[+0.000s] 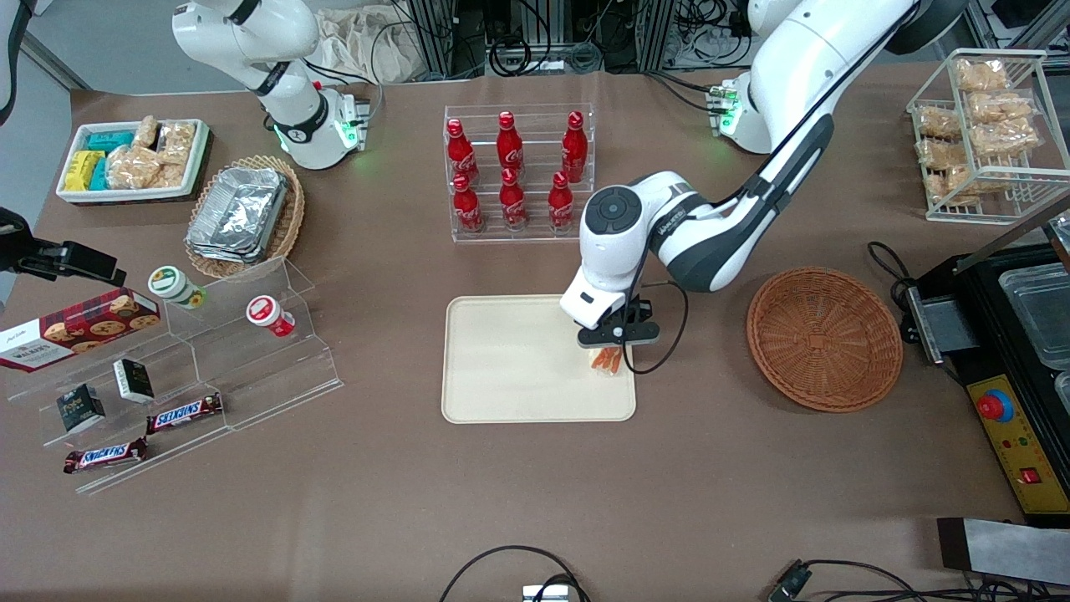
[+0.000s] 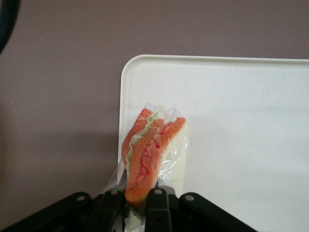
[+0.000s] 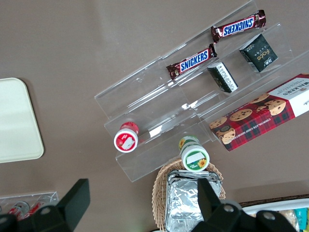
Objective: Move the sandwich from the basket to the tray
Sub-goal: 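Carry the sandwich over the white tray with the left gripper, then lower the sandwich onto the tray and open the left gripper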
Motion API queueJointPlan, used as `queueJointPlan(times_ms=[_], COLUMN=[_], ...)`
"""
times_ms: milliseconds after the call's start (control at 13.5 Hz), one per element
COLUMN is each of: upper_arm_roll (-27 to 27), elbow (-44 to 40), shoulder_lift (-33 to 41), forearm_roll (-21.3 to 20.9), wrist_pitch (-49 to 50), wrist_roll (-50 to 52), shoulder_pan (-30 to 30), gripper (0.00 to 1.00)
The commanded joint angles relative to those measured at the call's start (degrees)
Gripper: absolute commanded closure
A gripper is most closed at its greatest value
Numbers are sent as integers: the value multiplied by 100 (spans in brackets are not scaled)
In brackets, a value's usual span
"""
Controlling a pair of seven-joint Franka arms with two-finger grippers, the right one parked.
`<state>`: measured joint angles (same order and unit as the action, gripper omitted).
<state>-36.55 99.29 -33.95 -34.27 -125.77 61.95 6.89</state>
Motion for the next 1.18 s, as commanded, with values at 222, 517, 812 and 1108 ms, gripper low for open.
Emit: queueJointPlan(times_ms=[222,517,812,1108], upper_arm_roll=[-19,60,69,86], elbow=[-402,-613,-631,-631], shoulder_lift=[-506,-753,-849,-928], forearm_roll=[-554,-721,-730,-730], wrist_pitch=[-200,-334,-448,-448], wrist_roll=[352,537,529,537], shoulder_pan=[119,409,427,462], gripper=[100,100,100,94])
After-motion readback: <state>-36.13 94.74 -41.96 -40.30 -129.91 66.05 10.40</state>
